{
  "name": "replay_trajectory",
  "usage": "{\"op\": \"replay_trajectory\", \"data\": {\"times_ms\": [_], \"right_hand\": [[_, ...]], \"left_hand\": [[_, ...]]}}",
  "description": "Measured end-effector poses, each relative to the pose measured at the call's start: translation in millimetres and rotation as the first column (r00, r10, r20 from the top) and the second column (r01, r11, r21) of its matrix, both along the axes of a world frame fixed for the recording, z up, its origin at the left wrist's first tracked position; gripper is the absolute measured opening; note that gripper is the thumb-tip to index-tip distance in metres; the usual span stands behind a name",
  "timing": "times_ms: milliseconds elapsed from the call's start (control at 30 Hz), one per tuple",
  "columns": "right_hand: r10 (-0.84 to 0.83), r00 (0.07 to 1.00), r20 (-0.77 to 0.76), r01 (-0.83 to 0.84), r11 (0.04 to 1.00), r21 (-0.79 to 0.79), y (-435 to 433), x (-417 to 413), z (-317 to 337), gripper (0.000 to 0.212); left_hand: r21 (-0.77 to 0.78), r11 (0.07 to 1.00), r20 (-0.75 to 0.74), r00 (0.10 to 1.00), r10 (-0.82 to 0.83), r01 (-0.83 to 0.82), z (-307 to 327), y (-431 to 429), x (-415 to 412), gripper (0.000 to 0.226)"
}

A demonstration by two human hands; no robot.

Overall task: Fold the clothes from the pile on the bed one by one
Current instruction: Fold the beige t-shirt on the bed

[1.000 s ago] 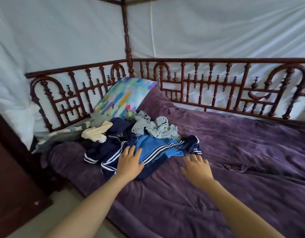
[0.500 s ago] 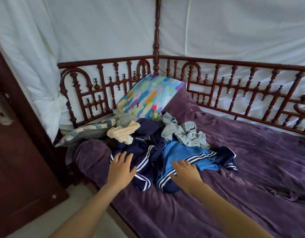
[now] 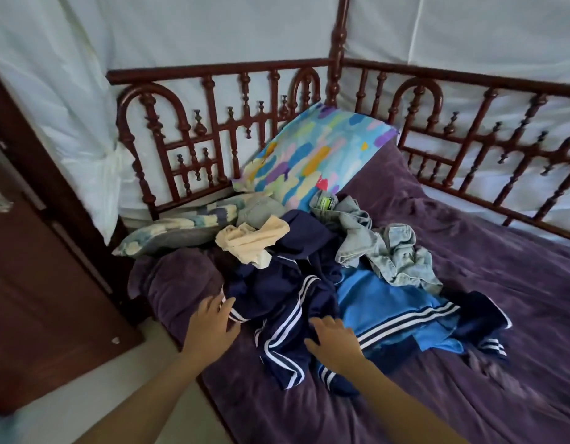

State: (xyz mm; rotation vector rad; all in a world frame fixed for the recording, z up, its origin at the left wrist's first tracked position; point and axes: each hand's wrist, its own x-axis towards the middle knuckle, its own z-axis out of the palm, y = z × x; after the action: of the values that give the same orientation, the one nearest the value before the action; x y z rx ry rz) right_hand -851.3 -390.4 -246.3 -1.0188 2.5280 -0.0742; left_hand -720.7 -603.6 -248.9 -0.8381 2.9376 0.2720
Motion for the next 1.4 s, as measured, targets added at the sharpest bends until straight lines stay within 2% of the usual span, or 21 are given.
{"op": "replay_trajectory", "data": {"times_ms": [133, 400, 600, 667, 767, 867, 967, 1067, 1133, 1233, 1333, 1400], "right_hand": [[-0.004, 0.998, 0.066, 0.001, 0.999, 0.044, -38, -5, -25, 0.053], [-0.117, 0.992, 0.056, 0.115, 0.993, 0.032, -149, -58, -24, 0.055], [-0.204, 0.978, 0.045, 0.204, 0.979, 0.009, -210, -87, -17, 0.054], [-0.232, 0.972, 0.04, 0.232, 0.973, 0.01, -213, -93, -17, 0.054], [-0.292, 0.956, 0.023, 0.292, 0.957, 0.002, -211, -104, -13, 0.055], [-0.33, 0.944, 0.003, 0.33, 0.944, -0.005, -212, -111, -10, 0.055], [-0.368, 0.93, 0.027, 0.368, 0.925, -0.093, -217, -111, -5, 0.056], [-0.42, 0.904, 0.079, 0.425, 0.864, -0.269, -219, -107, 6, 0.061], [-0.431, 0.897, 0.1, 0.434, 0.813, -0.388, -216, -107, 20, 0.065], [-0.425, 0.891, 0.158, 0.439, 0.724, -0.532, -204, -108, 46, 0.07], [-0.42, 0.862, 0.284, 0.496, 0.58, -0.646, -188, -98, 68, 0.064], [-0.425, 0.84, 0.336, 0.515, 0.431, -0.741, -173, -89, 82, 0.047]], "left_hand": [[0.026, 0.999, 0.066, 0.997, -0.029, 0.027, -26, -34, -22, 0.059], [0.097, 0.984, 0.05, 0.986, -0.156, 0.151, -42, -150, -116, 0.062], [0.028, 0.952, 0.028, 0.952, -0.306, 0.305, -56, -216, -185, 0.072], [0.001, 0.922, -0.008, 0.922, -0.387, 0.387, -63, -223, -203, 0.065], [0.105, 0.865, -0.062, 0.871, -0.487, 0.491, -74, -227, -221, 0.042], [0.217, 0.849, -0.088, 0.876, -0.475, 0.482, -69, -227, -224, 0.026], [0.229, 0.838, -0.261, 0.86, -0.438, 0.496, -42, -226, -224, 0.014], [0.195, 0.809, -0.406, 0.797, -0.447, 0.554, -4, -218, -221, 0.033], [0.105, 0.789, -0.506, 0.716, -0.481, 0.605, 23, -207, -218, 0.045], [0.016, 0.733, -0.61, 0.587, -0.532, 0.68, 62, -182, -210, 0.044], [-0.014, 0.686, -0.675, 0.499, -0.543, 0.728, 90, -151, -203, 0.039], [-0.054, 0.652, -0.727, 0.418, -0.544, 0.756, 112, -127, -197, 0.037]]}}
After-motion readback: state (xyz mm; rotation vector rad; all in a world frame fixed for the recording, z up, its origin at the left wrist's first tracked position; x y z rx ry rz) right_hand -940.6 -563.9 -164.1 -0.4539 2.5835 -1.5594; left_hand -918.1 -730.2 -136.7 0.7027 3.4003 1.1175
